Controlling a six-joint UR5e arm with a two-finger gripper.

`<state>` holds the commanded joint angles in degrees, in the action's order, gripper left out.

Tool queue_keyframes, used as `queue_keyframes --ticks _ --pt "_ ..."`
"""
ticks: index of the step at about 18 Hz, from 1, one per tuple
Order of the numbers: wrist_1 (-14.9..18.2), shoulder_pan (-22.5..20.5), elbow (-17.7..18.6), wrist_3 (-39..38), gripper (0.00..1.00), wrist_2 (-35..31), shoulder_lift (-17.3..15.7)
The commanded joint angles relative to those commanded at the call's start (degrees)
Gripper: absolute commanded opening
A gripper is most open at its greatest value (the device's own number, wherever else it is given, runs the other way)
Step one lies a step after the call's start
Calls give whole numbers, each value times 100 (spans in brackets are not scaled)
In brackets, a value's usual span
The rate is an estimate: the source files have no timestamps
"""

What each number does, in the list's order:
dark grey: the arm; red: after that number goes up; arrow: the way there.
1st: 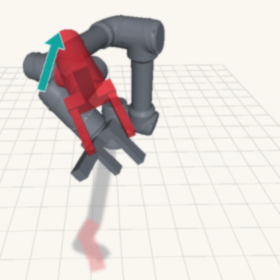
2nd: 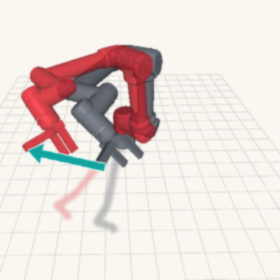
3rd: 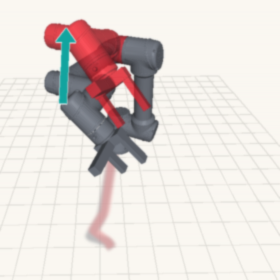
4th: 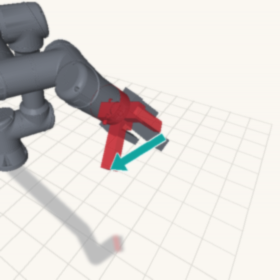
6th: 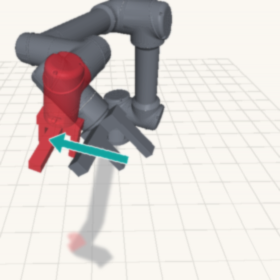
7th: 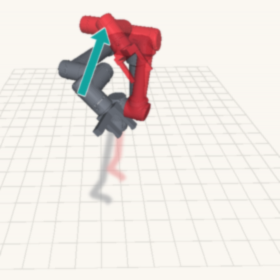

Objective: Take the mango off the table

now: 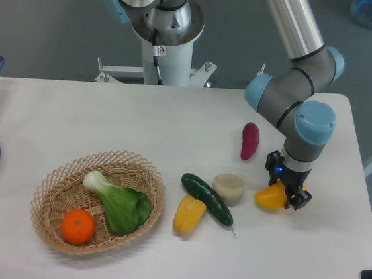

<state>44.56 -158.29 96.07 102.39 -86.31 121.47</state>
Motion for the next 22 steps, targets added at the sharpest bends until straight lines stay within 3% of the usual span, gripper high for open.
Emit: queue_keyframes --ticks 5,9,15,19,22 --pt "9 -18 -9 -9 37 35 -79" --pt "9 -18 -61 -131 37 315 -315" --pt "9 -193 -97 -1781 37 2607 -1089" --pt "9 -88 -851 -3528 37 3434 -1283" --pt "9 -70 -1081 -4340 37 3709 -1327"
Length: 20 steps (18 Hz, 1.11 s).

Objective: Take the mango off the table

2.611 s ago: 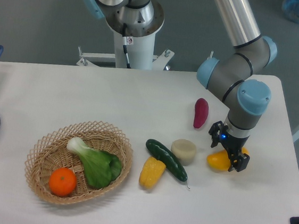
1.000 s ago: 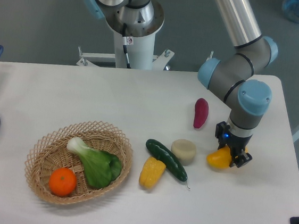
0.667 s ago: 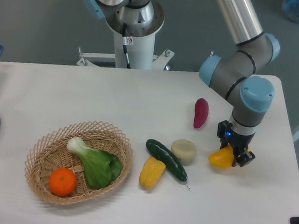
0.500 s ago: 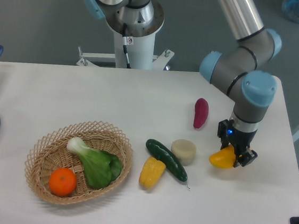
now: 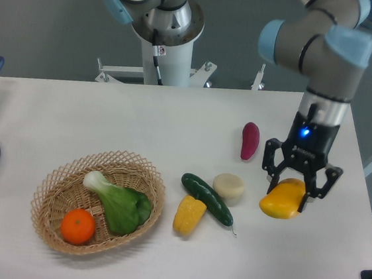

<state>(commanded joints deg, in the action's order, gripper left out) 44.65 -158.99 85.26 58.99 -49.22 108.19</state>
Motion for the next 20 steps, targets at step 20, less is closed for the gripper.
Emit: queue_keyframes --ticks 20 --pt "0 -150 105 -731 37 0 -439"
